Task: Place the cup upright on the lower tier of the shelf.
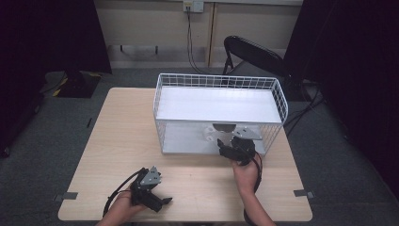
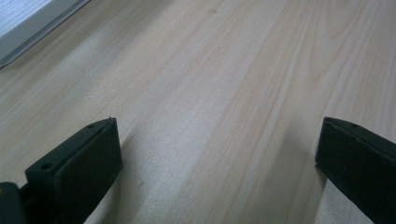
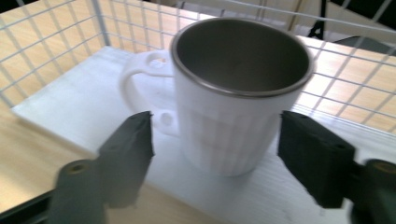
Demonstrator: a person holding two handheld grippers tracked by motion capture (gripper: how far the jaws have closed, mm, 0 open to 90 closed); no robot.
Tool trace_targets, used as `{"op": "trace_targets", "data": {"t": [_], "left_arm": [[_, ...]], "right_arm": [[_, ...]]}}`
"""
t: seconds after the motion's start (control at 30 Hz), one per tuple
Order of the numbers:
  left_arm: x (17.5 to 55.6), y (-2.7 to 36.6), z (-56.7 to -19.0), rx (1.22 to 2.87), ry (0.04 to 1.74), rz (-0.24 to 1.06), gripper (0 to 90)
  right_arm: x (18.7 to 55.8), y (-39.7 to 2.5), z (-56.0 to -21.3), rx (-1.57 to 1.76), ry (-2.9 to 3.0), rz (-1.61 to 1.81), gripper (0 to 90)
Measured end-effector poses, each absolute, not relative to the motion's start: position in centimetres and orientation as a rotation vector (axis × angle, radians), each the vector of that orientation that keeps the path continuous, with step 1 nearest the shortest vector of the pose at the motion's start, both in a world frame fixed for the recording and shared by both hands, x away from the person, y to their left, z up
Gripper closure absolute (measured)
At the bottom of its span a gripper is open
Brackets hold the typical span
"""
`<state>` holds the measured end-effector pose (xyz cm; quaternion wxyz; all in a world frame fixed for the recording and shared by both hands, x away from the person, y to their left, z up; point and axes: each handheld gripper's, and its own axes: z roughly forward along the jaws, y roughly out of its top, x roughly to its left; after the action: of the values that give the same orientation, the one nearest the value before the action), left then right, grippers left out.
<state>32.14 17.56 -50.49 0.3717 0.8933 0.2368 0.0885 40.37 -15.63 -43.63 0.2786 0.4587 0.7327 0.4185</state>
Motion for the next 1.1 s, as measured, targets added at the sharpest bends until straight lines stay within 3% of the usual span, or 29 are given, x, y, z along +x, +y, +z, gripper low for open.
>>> {"op": "trace_targets", "data": {"t": [0.2,1.1], "left_arm": [[32.1,17.6,-50.5,2.289,0.608,0.227,0.0],[32.1,17.6,-50.5,2.290,0.607,0.226,0.0]], "right_arm": [[40.1,-15.6,-43.5,1.203,2.005,1.154,14.0],[37.9,-18.1,-43.8,1.170,2.053,1.197,13.5]]}}
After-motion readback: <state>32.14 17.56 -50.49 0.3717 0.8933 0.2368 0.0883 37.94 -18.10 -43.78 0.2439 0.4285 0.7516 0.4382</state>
